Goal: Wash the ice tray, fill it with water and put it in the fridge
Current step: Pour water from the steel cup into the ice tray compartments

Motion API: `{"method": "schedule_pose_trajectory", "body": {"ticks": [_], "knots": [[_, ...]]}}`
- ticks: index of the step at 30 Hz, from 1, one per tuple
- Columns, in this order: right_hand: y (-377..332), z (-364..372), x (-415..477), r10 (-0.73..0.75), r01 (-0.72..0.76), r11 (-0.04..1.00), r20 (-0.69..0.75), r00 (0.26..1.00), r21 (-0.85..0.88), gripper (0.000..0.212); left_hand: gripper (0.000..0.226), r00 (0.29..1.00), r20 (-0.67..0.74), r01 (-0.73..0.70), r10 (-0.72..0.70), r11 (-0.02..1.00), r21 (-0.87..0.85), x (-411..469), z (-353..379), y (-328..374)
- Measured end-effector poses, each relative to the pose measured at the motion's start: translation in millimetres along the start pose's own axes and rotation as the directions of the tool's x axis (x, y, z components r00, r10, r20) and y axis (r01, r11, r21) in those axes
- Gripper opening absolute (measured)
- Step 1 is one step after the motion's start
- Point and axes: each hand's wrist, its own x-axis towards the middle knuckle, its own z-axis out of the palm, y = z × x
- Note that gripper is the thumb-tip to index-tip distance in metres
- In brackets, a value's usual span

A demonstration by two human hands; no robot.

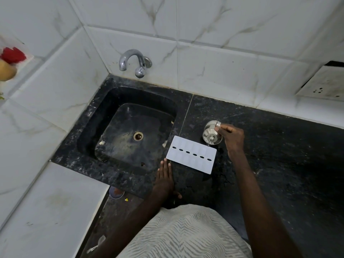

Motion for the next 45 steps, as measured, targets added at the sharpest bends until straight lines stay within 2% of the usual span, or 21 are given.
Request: {"method": "schedule_pose_trajectory", "body": {"ticks": [6, 12, 21, 33, 36, 41, 45], "knots": [[-1, 4, -2, -0.027, 0.026, 1.0, 0.03, 0.999, 0.011, 0.024, 0.149, 1.0, -0.004, -0.002, 0.002, 1.0, 0.002, -1, 0, 1], [-1, 5, -1, -0.058, 0.059, 0.998, 0.066, 0.996, -0.016, 0.024, 0.138, 0.999, -0.038, -0.006, 0.007, 1.0, 0.022, 0, 2, 0], [-1, 8, 0, -0.064, 0.066, 0.998, 0.061, 0.996, -0.017, 0.026, 0.15, 1.0, -0.029, -0.002, 0.002, 1.0, 0.011, 0, 2, 0], [2, 19, 5, 0.07, -0.069, 0.997, -0.025, 0.997, 0.034, 0.025, 0.133, 0.999, -0.032, 0.01, -0.009, 1.0, 0.028, 1, 3, 1], [1, 22, 5, 0.08, -0.079, 0.996, -0.014, 0.997, 0.029, 0.025, 0.141, 1.0, -0.022, 0.01, -0.01, 1.0, 0.022, 1, 3, 1], [0, 28, -1, 0.027, -0.028, 1.0, 0.025, 0.999, 0.012, 0.026, 0.135, 0.999, -0.04, -0.002, 0.003, 0.999, 0.036, 1, 4, -1], [0, 32, -6, -0.044, 0.045, 0.999, 0.062, 0.997, -0.013, 0.023, 0.14, 1.0, -0.026, -0.004, 0.005, 1.0, 0.03, 1, 4, -1]]}}
